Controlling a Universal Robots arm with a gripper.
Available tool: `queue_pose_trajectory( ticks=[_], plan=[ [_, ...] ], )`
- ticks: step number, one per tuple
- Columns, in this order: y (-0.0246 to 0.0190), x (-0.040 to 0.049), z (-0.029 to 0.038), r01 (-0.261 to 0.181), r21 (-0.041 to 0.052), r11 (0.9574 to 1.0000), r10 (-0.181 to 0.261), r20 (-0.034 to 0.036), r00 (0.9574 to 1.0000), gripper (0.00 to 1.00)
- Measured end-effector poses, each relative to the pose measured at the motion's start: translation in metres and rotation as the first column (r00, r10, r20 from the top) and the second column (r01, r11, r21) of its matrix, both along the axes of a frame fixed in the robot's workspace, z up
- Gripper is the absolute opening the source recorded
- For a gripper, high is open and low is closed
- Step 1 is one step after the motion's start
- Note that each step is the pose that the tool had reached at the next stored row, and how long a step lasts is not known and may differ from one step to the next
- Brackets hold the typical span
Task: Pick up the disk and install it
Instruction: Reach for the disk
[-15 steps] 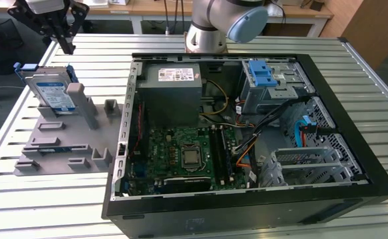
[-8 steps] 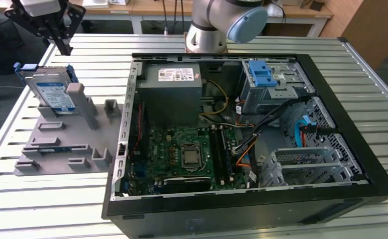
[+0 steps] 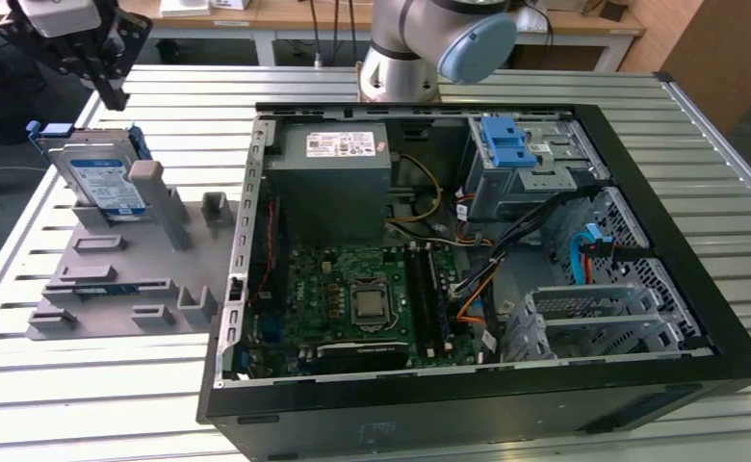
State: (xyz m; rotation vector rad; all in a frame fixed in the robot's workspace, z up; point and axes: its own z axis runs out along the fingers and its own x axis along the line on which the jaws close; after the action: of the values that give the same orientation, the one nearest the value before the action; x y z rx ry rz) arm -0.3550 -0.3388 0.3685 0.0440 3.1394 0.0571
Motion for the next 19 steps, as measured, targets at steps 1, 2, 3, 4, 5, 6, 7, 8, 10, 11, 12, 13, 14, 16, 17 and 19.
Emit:
queue_pose_trajectory(
  ticks=[1, 2, 3, 4, 5, 6, 7, 8, 10, 11, 12, 13, 14, 16, 17, 19],
  plan=[
    [0.0003, -0.0022, -0.0008, 0.000, 0.0000, 1.0000, 0.000, 0.0000, 1.0000, 0.11],
    [0.0005, -0.0045, -0.0014, 0.000, -0.0001, 1.0000, 0.000, -0.0001, 1.0000, 0.11],
    [0.0008, -0.0071, -0.0019, 0.000, -0.0002, 1.0000, 0.000, -0.0001, 1.0000, 0.11],
    [0.0012, -0.0097, -0.0024, 0.000, -0.0002, 1.0000, 0.000, 0.0000, 1.0000, 0.11],
    [0.0016, -0.0121, -0.0027, 0.000, -0.0001, 1.0000, 0.000, 0.0000, 1.0000, 0.11],
    [0.0021, -0.0147, -0.0029, 0.000, -0.0001, 1.0000, 0.000, 0.0000, 1.0000, 0.11],
    [0.0025, -0.0173, -0.0032, 0.000, -0.0001, 1.0000, 0.000, 0.0000, 1.0000, 0.11],
    [0.0030, -0.0200, -0.0034, 0.000, -0.0002, 1.0000, 0.000, 0.0000, 1.0000, 0.11],
    [0.0043, -0.0256, -0.0037, 0.000, -0.0002, 1.0000, 0.000, -0.0001, 1.0000, 0.11],
    [0.0054, -0.0305, -0.0040, 0.000, -0.0001, 1.0000, 0.000, -0.0001, 1.0000, 0.11],
    [0.0059, -0.0331, -0.0041, 0.000, -0.0001, 1.0000, 0.000, 0.0000, 1.0000, 0.11],
    [0.0064, -0.0354, -0.0042, 0.000, -0.0001, 1.0000, 0.000, 0.0001, 1.0000, 0.11],
    [0.0068, -0.0376, -0.0043, 0.000, -0.0001, 1.0000, 0.000, 0.0000, 1.0000, 0.11],
    [0.0076, -0.0421, -0.0045, 0.000, -0.0001, 1.0000, 0.000, 0.0000, 1.0000, 0.11],
    [0.0079, -0.0442, -0.0045, 0.000, -0.0001, 1.0000, 0.000, 0.0000, 1.0000, 0.11],
    [0.0085, -0.0478, -0.0047, 0.000, -0.0002, 1.0000, 0.000, -0.0002, 1.0000, 0.11]
  ],
)
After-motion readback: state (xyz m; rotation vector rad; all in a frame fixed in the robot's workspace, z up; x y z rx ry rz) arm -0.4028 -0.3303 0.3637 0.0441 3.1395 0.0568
